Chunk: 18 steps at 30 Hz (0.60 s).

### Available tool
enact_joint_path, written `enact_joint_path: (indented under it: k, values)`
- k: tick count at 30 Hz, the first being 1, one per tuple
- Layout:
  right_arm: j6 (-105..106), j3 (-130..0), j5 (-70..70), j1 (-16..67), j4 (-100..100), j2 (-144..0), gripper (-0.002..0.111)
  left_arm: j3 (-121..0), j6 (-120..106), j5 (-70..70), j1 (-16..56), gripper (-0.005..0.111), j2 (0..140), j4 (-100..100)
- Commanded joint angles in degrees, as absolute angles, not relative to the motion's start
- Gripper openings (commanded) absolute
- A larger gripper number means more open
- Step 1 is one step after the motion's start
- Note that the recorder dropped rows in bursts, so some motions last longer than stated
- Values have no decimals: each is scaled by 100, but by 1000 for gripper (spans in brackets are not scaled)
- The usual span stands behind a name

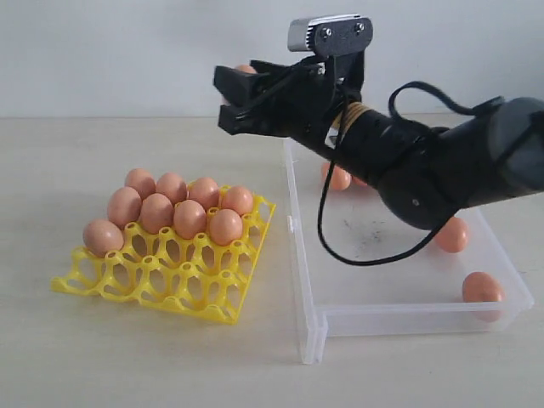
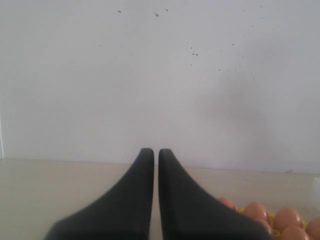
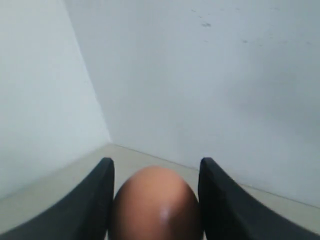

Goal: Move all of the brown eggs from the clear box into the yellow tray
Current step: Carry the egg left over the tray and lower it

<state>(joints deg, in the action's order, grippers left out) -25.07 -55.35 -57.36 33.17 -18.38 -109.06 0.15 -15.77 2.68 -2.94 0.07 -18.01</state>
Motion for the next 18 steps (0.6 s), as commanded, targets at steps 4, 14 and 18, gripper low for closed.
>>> enact_joint_path:
  k: [4, 14, 18]
  values:
    - [-3382, -6020, -6996, 3689, -2368, -12110, 0, 0, -1597, 300, -271, 4, 0, -1828]
    - [-3152, -7289, -6996, 3728, -4450, -13274, 0, 0, -1597, 300, -271, 4, 0, -1828]
    - [-3138, -7486, -6601, 3840, -4688, -13443, 0, 0, -1597, 300, -271, 4, 0, -1828]
